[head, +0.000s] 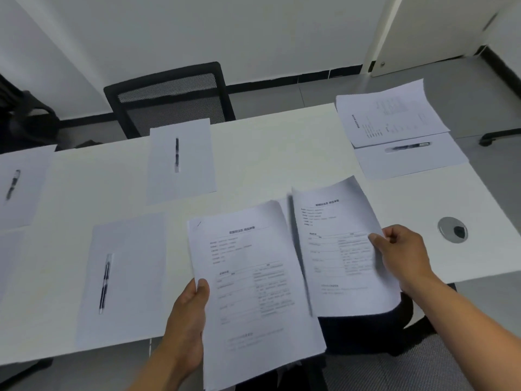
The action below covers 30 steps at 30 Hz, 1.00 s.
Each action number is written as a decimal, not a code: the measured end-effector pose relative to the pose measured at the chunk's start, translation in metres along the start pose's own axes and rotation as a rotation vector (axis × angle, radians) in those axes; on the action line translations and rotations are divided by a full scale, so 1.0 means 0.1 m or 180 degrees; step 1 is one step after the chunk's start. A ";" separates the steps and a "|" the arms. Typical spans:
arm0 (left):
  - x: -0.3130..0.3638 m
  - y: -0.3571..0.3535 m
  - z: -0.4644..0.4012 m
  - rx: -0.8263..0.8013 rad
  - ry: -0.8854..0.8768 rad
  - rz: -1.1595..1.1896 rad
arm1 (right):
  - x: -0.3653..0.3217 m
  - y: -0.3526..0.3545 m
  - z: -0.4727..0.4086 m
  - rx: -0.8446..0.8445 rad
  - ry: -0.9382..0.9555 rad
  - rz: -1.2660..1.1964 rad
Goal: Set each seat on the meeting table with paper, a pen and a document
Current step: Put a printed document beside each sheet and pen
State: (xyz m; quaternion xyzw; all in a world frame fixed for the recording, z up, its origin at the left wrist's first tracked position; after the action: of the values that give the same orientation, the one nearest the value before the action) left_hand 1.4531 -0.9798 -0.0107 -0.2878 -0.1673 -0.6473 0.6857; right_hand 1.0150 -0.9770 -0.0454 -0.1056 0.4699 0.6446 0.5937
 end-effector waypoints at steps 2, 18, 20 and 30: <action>-0.02 0.05 0.01 0.0058 0.0009 0.0023 | 0.05 0.10 -0.10 0.0059 -0.0045 -0.0004; 0.03 -0.15 0.10 -0.0016 0.0017 0.0098 | 0.09 0.08 -0.30 -0.0029 -0.0057 0.0097; 0.02 -0.17 0.10 -0.0008 0.0010 0.0118 | 0.07 0.06 -0.31 -0.0052 -0.0030 0.0094; 0.04 -0.31 0.20 -0.0033 -0.0055 0.0230 | 0.01 0.05 -0.24 -0.0016 0.0034 0.0119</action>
State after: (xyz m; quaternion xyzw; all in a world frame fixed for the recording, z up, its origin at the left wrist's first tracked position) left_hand 1.4259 -0.9703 0.0126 -0.3028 -0.1594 -0.6205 0.7056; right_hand 0.9999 -0.9926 -0.0565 -0.1017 0.4733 0.6562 0.5788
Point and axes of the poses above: each hand's wrist, its own z-axis away from the middle knuckle, its own y-axis out of the back of the hand, x = y × z, the point moved 5 cm from there along -z, towards the middle knuckle, and after that the axes turned 15 degrees about -x, right-handed, at the moved point
